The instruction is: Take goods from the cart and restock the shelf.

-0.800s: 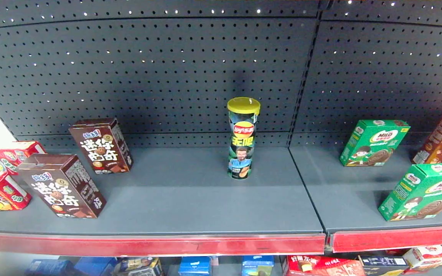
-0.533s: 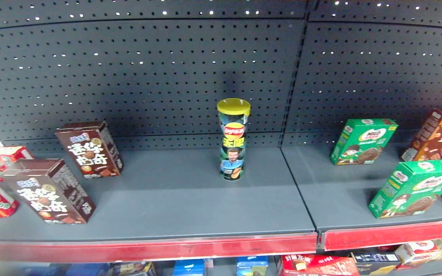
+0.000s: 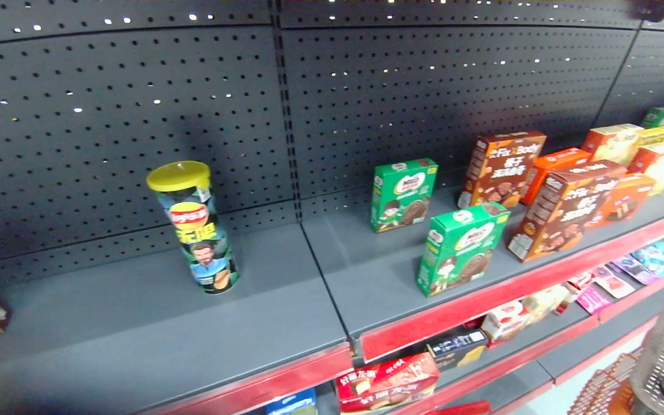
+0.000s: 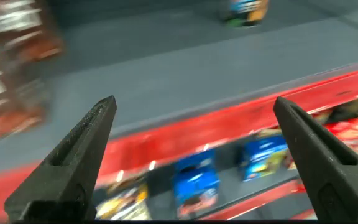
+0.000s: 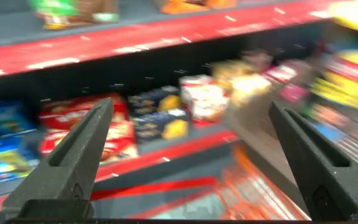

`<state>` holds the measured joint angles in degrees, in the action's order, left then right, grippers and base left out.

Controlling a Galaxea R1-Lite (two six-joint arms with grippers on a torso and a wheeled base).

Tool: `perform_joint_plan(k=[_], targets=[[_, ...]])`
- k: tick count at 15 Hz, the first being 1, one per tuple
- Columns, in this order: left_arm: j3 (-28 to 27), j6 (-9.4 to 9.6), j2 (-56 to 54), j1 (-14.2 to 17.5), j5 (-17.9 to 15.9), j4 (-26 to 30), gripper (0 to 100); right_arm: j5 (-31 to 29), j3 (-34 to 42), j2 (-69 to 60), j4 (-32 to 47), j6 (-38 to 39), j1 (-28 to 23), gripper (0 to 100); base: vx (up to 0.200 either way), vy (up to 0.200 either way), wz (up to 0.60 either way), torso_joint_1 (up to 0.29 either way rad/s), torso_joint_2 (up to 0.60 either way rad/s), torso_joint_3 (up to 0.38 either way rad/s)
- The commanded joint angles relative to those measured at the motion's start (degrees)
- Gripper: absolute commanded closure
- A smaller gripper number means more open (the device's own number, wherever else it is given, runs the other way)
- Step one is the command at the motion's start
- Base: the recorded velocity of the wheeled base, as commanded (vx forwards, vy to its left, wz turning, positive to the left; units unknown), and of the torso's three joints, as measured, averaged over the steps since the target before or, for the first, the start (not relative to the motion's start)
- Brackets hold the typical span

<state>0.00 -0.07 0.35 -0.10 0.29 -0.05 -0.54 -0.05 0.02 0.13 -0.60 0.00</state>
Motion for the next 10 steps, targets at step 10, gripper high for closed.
perform_joint_plan(k=[10], targets=[[0.0, -0.01, 0.1, 0.0, 0.1, 0.0, 0, 0.1, 0.0, 0.0, 0.0, -0.1, 0.0, 0, 0.000, 0.000, -0.60, 0.003, 0.00, 0.002]])
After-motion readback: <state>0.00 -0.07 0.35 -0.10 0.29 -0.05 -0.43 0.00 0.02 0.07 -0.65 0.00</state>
